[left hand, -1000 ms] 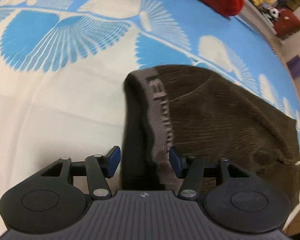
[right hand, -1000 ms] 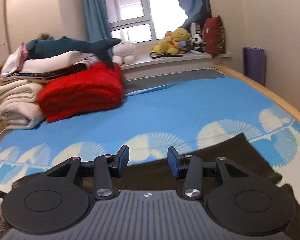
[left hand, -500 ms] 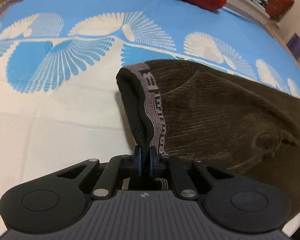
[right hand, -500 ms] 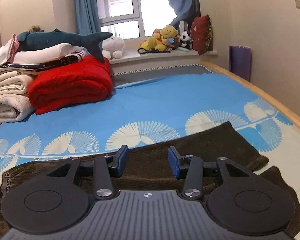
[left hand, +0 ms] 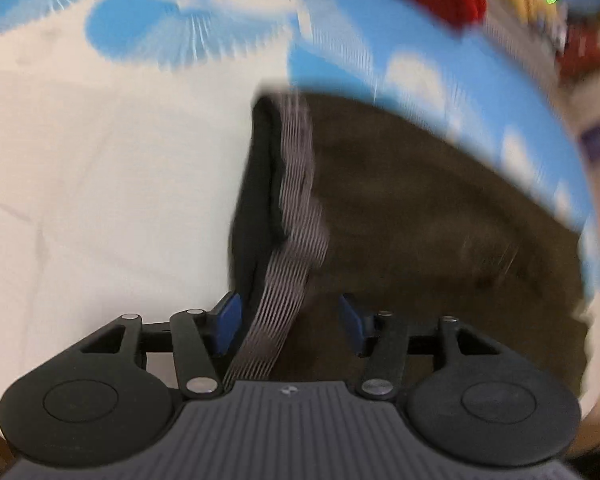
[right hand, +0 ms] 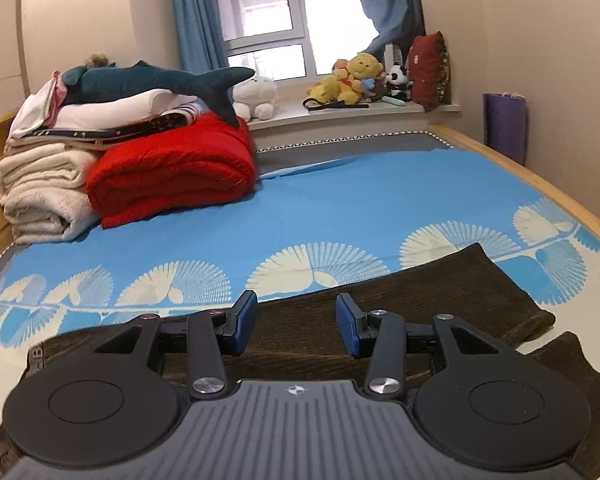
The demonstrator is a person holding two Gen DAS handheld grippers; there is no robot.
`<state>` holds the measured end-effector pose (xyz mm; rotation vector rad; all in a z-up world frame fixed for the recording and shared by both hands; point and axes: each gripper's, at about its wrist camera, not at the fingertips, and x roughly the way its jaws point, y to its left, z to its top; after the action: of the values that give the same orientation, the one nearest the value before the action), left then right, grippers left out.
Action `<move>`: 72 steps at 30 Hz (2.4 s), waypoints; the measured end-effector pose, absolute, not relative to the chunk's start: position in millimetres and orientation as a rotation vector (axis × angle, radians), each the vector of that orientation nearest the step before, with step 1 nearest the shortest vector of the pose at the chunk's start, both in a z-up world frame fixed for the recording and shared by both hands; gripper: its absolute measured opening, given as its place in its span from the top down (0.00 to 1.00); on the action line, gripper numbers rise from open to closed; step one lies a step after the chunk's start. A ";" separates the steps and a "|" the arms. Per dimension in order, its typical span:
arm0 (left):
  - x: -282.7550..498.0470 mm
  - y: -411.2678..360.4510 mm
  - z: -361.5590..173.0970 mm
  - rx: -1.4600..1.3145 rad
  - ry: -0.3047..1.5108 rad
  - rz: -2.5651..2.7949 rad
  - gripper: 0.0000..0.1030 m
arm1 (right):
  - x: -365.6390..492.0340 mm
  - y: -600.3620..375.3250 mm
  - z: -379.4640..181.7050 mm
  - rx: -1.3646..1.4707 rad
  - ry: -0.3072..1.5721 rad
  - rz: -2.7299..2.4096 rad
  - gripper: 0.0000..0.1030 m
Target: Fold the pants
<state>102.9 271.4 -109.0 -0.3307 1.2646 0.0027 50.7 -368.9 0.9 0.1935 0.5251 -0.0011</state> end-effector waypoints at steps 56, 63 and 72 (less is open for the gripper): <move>90.2 191.7 -87.3 0.065 1.095 -0.158 0.69 | 44.4 -395.1 -28.1 0.129 0.659 -0.081 0.56; 98.1 202.1 -50.8 -0.018 0.912 0.009 0.45 | 51.5 -400.7 -40.3 0.168 0.732 -0.090 0.55; 107.5 212.1 -30.5 -0.110 0.807 0.144 0.45 | 60.7 -408.1 -34.5 0.238 0.687 -0.150 0.55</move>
<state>107.5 212.1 -30.5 -0.1100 0.8072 0.1435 60.7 -408.1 -34.5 0.2379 0.6870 -0.1499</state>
